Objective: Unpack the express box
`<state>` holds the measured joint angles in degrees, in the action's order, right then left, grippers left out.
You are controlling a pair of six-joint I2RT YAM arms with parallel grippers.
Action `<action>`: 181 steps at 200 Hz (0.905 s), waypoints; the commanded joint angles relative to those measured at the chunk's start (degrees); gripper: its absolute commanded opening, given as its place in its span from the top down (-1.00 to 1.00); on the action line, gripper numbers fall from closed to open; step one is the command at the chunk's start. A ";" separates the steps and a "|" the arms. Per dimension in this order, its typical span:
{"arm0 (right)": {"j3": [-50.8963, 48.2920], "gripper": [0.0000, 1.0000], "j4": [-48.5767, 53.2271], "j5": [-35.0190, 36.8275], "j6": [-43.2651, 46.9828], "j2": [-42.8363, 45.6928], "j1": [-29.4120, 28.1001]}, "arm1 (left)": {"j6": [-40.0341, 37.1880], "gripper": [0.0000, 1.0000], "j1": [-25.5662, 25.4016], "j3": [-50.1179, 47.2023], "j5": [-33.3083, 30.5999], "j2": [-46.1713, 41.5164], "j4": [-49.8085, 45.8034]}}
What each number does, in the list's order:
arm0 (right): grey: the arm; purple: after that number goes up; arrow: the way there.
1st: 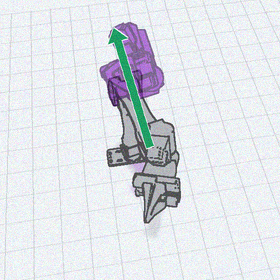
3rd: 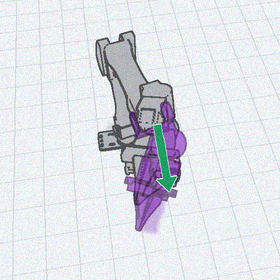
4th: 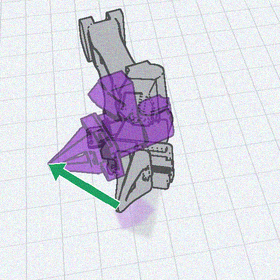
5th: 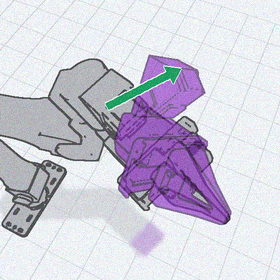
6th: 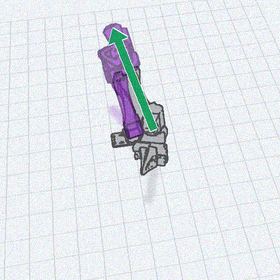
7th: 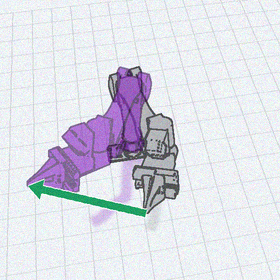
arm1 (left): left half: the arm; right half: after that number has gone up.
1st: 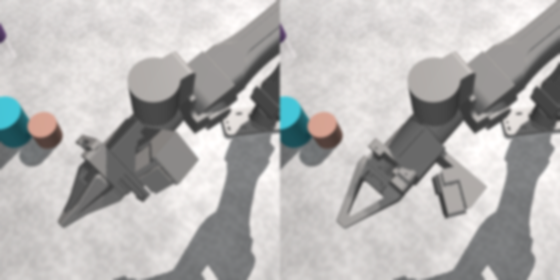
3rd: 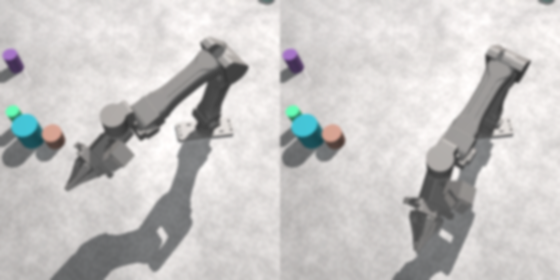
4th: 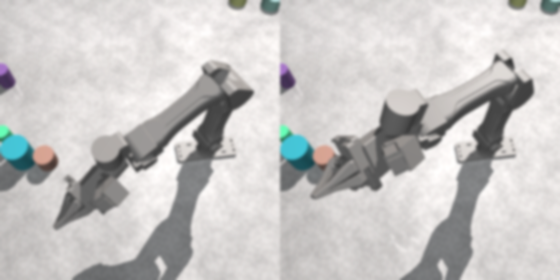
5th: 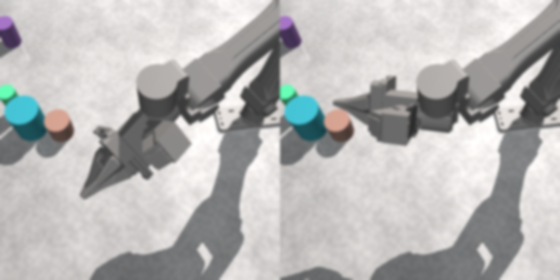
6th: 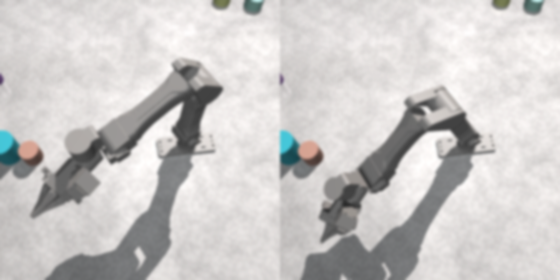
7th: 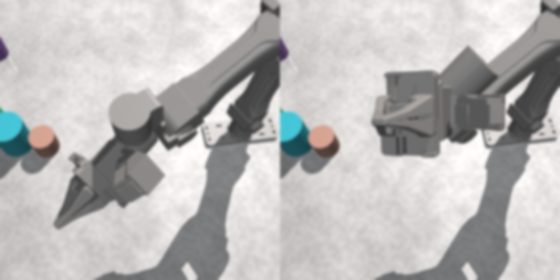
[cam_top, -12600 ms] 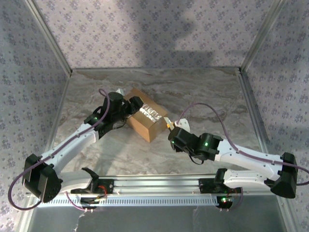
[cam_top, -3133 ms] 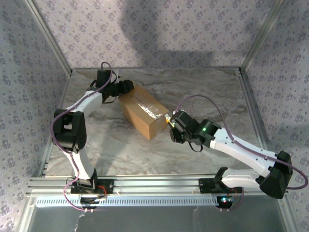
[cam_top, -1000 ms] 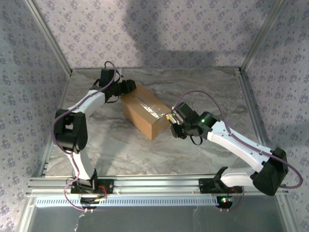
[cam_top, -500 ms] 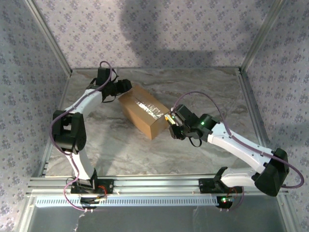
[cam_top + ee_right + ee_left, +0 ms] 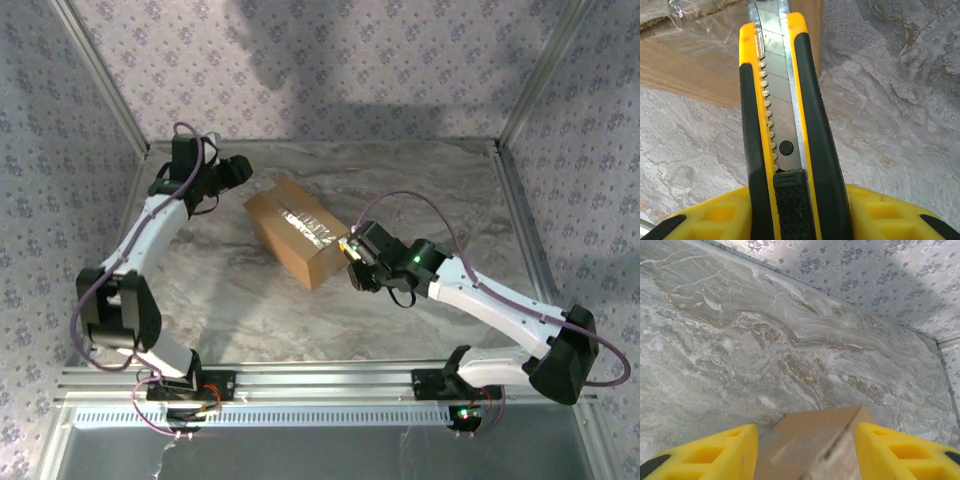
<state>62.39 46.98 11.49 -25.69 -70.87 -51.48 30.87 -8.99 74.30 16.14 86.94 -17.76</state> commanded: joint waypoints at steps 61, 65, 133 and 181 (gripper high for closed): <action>-0.47 1.00 -1.21 2.76 -2.52 -0.36 -1.28 | 8.10 -0.06 -6.24 -24.18 -4.99 -28.50 -7.38; -0.31 1.00 -1.19 2.75 -2.43 -0.61 -1.37 | 8.77 -0.06 -6.92 -25.53 -5.00 -29.57 -7.14; 0.19 1.00 -1.84 3.74 -3.42 -1.98 -2.58 | 20.70 -0.06 -21.21 -38.30 -10.90 -36.71 0.15; 1.20 1.00 -1.64 4.41 -3.48 -3.03 -3.81 | 23.57 -0.05 -27.29 -38.55 -13.23 -31.20 5.85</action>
<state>62.17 45.10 14.76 -28.34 -73.21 -54.39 51.79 -34.30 35.16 5.23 53.28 -17.15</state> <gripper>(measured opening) 0.402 0.529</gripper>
